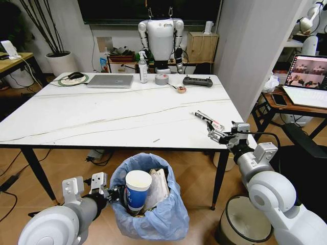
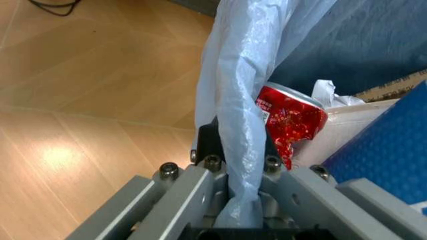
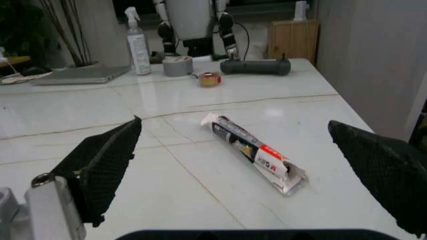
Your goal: Pick up the trash bin and place the trash from the table into it.
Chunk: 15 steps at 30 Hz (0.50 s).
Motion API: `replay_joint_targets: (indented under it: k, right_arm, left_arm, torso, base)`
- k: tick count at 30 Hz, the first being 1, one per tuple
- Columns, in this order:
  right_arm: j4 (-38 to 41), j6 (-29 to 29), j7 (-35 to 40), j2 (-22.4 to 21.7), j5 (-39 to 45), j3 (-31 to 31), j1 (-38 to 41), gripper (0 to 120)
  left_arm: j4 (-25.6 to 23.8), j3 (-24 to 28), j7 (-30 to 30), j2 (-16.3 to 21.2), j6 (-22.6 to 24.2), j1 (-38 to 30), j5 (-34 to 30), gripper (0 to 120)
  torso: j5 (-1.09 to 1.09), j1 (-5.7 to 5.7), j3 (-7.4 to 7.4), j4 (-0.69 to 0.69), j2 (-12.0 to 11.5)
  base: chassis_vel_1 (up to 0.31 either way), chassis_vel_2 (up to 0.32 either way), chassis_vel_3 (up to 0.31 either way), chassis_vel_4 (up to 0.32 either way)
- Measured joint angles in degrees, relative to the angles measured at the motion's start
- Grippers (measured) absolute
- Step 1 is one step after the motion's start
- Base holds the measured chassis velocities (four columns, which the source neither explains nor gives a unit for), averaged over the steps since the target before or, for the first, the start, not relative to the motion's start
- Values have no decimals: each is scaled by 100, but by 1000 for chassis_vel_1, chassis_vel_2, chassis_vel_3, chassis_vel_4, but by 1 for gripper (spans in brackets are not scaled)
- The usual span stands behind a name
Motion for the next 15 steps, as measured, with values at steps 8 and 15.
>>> replay_joint_targets:
  k: [8, 15]
  right_arm:
    - [0, 0, 0, 0, 0, 0, 0, 100]
    - [0, 0, 0, 0, 0, 0, 0, 100]
  left_arm:
    - [0, 0, 0, 0, 0, 0, 0, 0]
    - [0, 0, 0, 0, 0, 0, 0, 0]
  torso:
    - [0, 0, 0, 0, 0]
    - [-1, 0, 0, 1, 0]
  base:
    - [-4, -13, 2, 9]
    - [29, 41, -38, -40]
